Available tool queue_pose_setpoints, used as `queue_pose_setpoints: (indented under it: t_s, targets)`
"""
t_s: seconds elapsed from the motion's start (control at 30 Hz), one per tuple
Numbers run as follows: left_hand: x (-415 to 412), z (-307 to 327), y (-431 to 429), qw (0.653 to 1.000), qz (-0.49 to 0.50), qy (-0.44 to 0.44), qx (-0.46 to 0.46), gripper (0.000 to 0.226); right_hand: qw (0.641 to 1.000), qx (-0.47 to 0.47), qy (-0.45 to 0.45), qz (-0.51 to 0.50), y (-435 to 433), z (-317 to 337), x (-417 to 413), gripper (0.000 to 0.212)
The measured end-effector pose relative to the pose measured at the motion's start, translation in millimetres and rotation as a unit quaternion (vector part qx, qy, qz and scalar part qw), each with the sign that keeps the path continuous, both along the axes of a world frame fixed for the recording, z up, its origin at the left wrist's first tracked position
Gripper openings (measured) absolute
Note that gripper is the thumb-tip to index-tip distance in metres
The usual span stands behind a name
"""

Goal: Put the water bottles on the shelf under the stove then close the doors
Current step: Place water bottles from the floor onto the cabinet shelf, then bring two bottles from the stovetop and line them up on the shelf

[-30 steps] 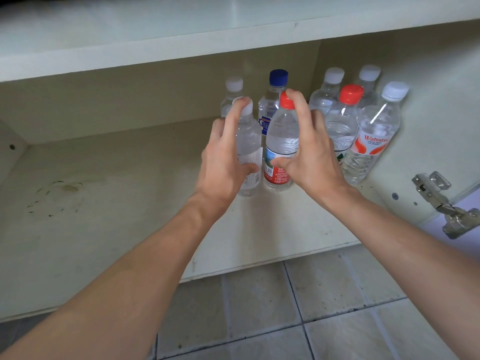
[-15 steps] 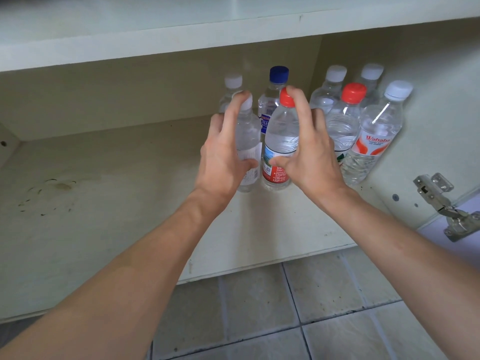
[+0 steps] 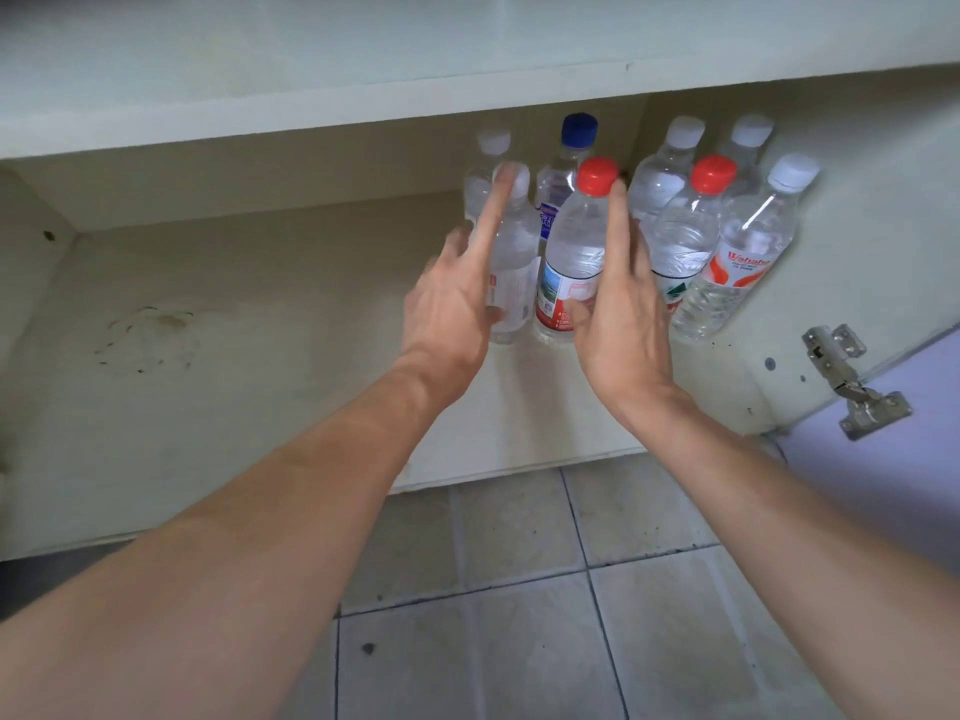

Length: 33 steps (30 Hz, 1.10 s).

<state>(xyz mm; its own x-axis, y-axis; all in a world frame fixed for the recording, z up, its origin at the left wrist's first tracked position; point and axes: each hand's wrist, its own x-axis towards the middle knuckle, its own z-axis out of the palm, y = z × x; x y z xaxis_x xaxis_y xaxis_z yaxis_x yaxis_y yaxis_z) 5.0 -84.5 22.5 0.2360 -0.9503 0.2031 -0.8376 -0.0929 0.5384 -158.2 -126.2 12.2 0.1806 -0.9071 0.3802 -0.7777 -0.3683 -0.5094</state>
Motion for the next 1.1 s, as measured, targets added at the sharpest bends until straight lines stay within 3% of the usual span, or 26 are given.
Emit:
queue_pose_setpoints:
  t_s: [0.27,0.43,0.67,0.9,1.1]
  targets:
    - [-6.2,51.7,76.6,0.968,0.025,-0.171,0.184,0.077,0.971,0.13,0.202,0.002,76.5,60.2,-17.2,0.044]
    - [-16.1,124.6,131.5,0.946,0.008,-0.225,0.234,0.071,0.942,0.172,0.281,0.058,130.9,128.5,-15.6,0.029]
    - [-30.9,256.7,211.6,0.919,-0.032,-0.268,0.289,0.071,0.938,0.186,0.286,0.065,209.7,254.8,-21.7,0.015]
    - [-53.7,426.2,300.3,0.911,-0.031,-0.27,0.31,0.069,0.932,0.224,0.281,0.054,289.7,423.9,-40.3,0.02]
    - [-90.5,575.5,372.3,0.914,-0.008,-0.272,0.301,0.072,0.936,0.201,0.284,0.061,368.8,571.5,-80.3,0.016]
